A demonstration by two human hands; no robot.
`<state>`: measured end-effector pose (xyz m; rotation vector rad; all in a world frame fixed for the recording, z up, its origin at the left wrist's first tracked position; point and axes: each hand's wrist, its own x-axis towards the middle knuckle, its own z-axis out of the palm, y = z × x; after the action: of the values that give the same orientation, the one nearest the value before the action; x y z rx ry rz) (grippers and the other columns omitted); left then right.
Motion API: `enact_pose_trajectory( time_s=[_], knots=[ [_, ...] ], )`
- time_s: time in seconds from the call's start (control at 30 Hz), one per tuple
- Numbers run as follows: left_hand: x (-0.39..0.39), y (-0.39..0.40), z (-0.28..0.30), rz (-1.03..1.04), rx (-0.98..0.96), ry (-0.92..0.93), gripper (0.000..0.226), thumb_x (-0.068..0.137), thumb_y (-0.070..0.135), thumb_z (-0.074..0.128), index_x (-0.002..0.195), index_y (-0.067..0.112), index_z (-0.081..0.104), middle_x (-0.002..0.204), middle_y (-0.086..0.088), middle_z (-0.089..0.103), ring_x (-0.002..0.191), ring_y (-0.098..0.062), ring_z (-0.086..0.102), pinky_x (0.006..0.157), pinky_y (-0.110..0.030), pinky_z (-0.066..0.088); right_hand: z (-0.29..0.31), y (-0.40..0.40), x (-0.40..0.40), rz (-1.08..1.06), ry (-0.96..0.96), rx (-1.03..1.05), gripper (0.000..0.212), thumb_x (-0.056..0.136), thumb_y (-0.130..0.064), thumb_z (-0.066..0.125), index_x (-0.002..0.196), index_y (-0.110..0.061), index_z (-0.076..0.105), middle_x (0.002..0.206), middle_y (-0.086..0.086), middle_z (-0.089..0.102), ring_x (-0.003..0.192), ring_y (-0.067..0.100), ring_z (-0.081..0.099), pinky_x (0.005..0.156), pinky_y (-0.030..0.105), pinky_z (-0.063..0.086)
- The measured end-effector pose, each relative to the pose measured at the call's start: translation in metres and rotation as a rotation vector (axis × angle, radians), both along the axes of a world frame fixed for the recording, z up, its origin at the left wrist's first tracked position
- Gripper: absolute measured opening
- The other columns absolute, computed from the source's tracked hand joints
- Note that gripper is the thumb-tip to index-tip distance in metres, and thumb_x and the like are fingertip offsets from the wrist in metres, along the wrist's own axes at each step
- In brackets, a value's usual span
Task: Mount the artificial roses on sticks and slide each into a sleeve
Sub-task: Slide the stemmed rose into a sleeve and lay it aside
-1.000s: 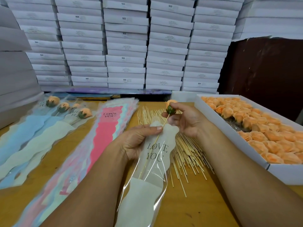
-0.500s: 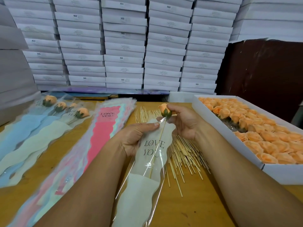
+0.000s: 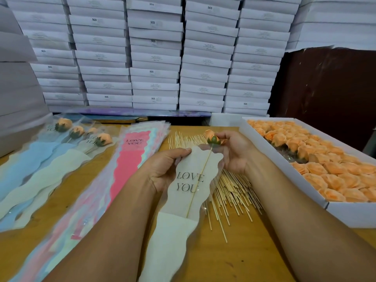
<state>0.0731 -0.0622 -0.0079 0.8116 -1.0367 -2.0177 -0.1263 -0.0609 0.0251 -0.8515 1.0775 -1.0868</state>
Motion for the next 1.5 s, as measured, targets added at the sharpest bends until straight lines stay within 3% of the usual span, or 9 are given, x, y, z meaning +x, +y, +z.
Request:
enact_pose_trajectory(
  time_s=[0.13, 0.27, 0.53, 0.63, 0.73, 0.87, 1.03, 1.2, 1.5],
  knots=[
    [0.000, 0.002, -0.001, 0.013, -0.019, 0.007, 0.023, 0.091, 0.012, 0.061, 0.085, 0.003, 0.081, 0.092, -0.018, 0.076, 0.077, -0.029, 0.076, 0.063, -0.042, 0.062, 0.001, 0.001, 0.000, 0.024, 0.032, -0.022, 0.028, 0.100, -0.027, 0.045, 0.082, -0.013, 0.062, 0.095, 0.016, 0.077, 0.061, 0.021, 0.060, 0.044, 0.028, 0.045],
    [-0.003, 0.005, 0.001, 0.002, -0.027, 0.025, 0.024, 0.086, 0.013, 0.063, 0.102, 0.002, 0.078, 0.107, -0.022, 0.073, 0.087, -0.032, 0.074, 0.083, -0.049, 0.059, -0.002, -0.003, -0.001, 0.037, 0.103, -0.035, 0.027, 0.101, -0.033, 0.049, 0.086, -0.017, 0.064, 0.100, 0.014, 0.077, 0.061, 0.017, 0.062, 0.046, 0.024, 0.040],
    [-0.004, 0.011, 0.005, 0.020, -0.010, 0.023, 0.028, 0.084, 0.013, 0.064, 0.107, 0.002, 0.075, 0.097, -0.022, 0.074, 0.077, -0.032, 0.074, 0.070, -0.046, 0.063, -0.005, -0.005, 0.000, 0.045, 0.193, -0.098, 0.023, 0.097, -0.037, 0.060, 0.091, -0.018, 0.072, 0.098, 0.006, 0.078, 0.088, 0.018, 0.063, 0.063, 0.032, 0.042],
    [-0.003, 0.010, 0.006, 0.063, -0.025, -0.026, 0.061, 0.082, 0.014, 0.069, 0.139, -0.002, 0.052, 0.108, -0.025, 0.068, 0.085, -0.035, 0.070, 0.082, -0.052, 0.056, -0.007, -0.003, 0.003, 0.009, 0.223, -0.106, 0.021, 0.093, -0.034, 0.064, 0.082, -0.020, 0.075, 0.089, 0.003, 0.076, 0.092, 0.020, 0.057, 0.069, 0.036, 0.039],
    [-0.004, 0.011, 0.007, 0.082, -0.035, -0.046, 0.075, 0.080, 0.013, 0.071, 0.147, -0.002, 0.041, 0.108, -0.025, 0.068, 0.084, -0.035, 0.070, 0.081, -0.052, 0.057, -0.006, -0.002, 0.004, -0.019, 0.234, -0.123, 0.018, 0.090, -0.033, 0.068, 0.081, -0.019, 0.076, 0.088, 0.003, 0.077, 0.091, 0.021, 0.055, 0.073, 0.038, 0.038],
    [-0.002, 0.010, 0.007, 0.106, -0.007, -0.043, 0.064, 0.082, 0.012, 0.071, 0.141, 0.002, 0.050, 0.105, -0.025, 0.069, 0.084, -0.036, 0.070, 0.075, -0.051, 0.060, -0.006, -0.002, 0.004, -0.044, 0.259, -0.175, 0.015, 0.088, -0.032, 0.071, 0.095, -0.019, 0.074, 0.090, 0.004, 0.077, 0.086, 0.020, 0.060, 0.073, 0.036, 0.041],
    [-0.005, 0.008, 0.006, 0.203, -0.039, -0.042, 0.004, 0.092, 0.012, 0.066, 0.095, 0.008, 0.066, 0.089, -0.019, 0.071, 0.076, -0.028, 0.070, 0.069, -0.040, 0.063, -0.005, 0.000, 0.007, -0.079, 0.278, -0.213, 0.027, 0.093, -0.042, 0.067, 0.077, -0.021, 0.073, 0.073, -0.001, 0.068, 0.072, 0.016, 0.058, 0.049, 0.027, 0.039],
    [-0.009, 0.002, 0.004, 0.333, -0.056, -0.078, 0.017, 0.096, 0.018, 0.063, 0.096, 0.007, 0.076, 0.088, -0.015, 0.071, 0.077, -0.024, 0.067, 0.073, -0.036, 0.061, -0.005, 0.001, 0.008, -0.030, 0.326, -0.241, 0.046, 0.093, -0.058, 0.060, 0.073, -0.018, 0.073, 0.068, 0.001, 0.067, 0.063, 0.013, 0.060, 0.046, 0.026, 0.043],
    [-0.013, 0.003, 0.009, 0.453, -0.082, -0.155, 0.019, 0.097, 0.020, 0.064, 0.089, 0.010, 0.077, 0.094, -0.019, 0.068, 0.062, -0.025, 0.064, 0.055, -0.033, 0.058, -0.008, 0.003, -0.002, 0.207, 0.397, -0.242, 0.055, 0.062, -0.072, 0.075, 0.079, -0.021, 0.082, 0.077, -0.005, 0.075, 0.088, 0.022, 0.064, 0.066, 0.038, 0.055]
  ],
)
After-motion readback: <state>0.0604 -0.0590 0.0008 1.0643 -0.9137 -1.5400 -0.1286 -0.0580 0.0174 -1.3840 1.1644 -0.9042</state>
